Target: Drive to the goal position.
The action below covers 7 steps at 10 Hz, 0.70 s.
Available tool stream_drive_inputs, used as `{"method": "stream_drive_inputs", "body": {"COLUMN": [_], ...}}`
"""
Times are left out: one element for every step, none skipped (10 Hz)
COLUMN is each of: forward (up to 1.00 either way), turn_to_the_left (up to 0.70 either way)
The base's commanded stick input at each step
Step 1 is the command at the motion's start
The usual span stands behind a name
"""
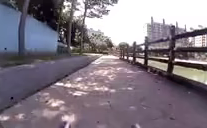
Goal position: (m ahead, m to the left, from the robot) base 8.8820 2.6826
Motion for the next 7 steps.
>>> {"method": "stream_drive_inputs", "body": {"forward": [0.7, 0.7, 0.7, 0.7, 0.7, 0.7, 0.7], "turn_to_the_left": [-0.35, -0.35, -0.35, -0.35, -0.35, -0.1, 0.0]}}
